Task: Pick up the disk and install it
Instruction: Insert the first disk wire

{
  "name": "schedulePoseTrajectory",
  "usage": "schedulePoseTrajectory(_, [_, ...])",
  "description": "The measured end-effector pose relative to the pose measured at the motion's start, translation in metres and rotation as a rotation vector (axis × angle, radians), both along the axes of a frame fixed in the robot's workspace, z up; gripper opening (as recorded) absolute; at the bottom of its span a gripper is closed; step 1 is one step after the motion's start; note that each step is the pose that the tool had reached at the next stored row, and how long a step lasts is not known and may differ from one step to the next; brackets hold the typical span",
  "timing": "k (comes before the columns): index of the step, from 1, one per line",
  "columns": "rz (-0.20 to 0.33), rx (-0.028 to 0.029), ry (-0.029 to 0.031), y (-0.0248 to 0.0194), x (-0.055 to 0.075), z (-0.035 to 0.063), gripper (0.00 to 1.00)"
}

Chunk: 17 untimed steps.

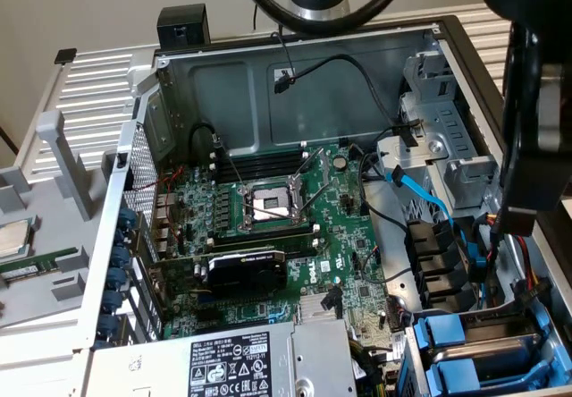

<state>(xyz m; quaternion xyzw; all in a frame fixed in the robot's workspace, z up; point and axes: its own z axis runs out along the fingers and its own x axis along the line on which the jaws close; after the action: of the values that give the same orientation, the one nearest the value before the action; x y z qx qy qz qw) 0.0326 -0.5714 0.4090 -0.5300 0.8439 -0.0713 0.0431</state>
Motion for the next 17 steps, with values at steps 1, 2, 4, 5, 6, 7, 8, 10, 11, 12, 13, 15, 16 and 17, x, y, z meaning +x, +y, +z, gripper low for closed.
schedulePoseTrajectory(1, [0.006,0.0044,0.0,-0.0002,-0.001,0.0,0.43])
schedulePoseTrajectory(2, [0.012,0.0088,0.0,-0.0004,-0.002,0.0,0.43])
schedulePoseTrajectory(4, [0.022,0.0164,0.0,-0.0011,-0.004,0.0,0.43])
schedulePoseTrajectory(5, [0.024,0.0194,-0.0004,-0.0018,-0.005,0.0,0.43])
schedulePoseTrajectory(6, [0.024,0.021,-0.0013,-0.0025,-0.007,-0.0001,0.43])
schedulePoseTrajectory(7, [0.024,0.0216,-0.0024,-0.0034,-0.009,-0.0001,0.43])
schedulePoseTrajectory(8, [0.025,0.0221,-0.0025,-0.0045,-0.011,-0.0002,0.43])
schedulePoseTrajectory(10, [0.032,0.0257,-0.0027,-0.0071,-0.014,-0.0007,0.43])
schedulePoseTrajectory(11, [0.039,0.0268,-0.0026,-0.0075,-0.015,-0.0007,0.43])
schedulePoseTrajectory(12, [0.048,0.0277,-0.0025,-0.0077,-0.016,-0.0007,0.43])
schedulePoseTrajectory(13, [0.059,0.0279,-0.0022,-0.0078,-0.017,-0.0006,0.43])
schedulePoseTrajectory(15, [0.082,0.0284,-0.002,-0.0079,-0.018,-0.0008,0.43])
schedulePoseTrajectory(16, [0.097,0.0285,-0.0018,-0.0079,-0.018,-0.0009,0.43])
schedulePoseTrajectory(17, [0.113,0.0285,-0.0016,-0.0079,-0.018,-0.001,0.43])
